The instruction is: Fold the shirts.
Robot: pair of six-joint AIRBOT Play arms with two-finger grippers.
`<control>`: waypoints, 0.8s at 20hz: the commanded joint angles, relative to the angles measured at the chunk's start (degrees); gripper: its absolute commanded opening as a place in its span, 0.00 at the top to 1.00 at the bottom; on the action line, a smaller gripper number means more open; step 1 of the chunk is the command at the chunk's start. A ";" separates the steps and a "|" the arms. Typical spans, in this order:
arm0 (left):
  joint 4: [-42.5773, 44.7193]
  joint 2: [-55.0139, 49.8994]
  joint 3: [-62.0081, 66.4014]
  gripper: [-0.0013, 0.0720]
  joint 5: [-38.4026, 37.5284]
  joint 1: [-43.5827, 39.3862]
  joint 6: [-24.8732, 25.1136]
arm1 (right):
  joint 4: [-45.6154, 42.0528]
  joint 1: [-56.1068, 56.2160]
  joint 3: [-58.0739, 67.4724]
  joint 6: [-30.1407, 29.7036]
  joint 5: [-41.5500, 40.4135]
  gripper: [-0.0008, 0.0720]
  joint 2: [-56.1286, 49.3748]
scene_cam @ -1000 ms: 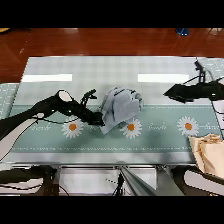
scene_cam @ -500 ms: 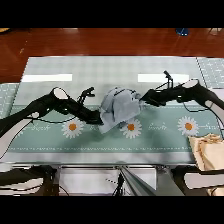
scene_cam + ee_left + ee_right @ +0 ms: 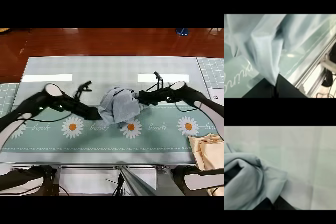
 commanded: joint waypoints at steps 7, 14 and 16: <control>-0.02 25.03 27.23 0.96 -3.02 19.08 -4.55 | -10.36 -14.19 12.87 1.36 7.56 0.96 33.22; 0.02 26.95 54.60 0.96 -2.08 19.91 -4.92 | -15.54 -14.16 37.13 8.92 5.79 0.96 44.52; 0.00 27.10 59.23 0.96 -2.23 19.91 -6.91 | -18.08 -14.16 42.10 10.45 5.99 0.96 45.62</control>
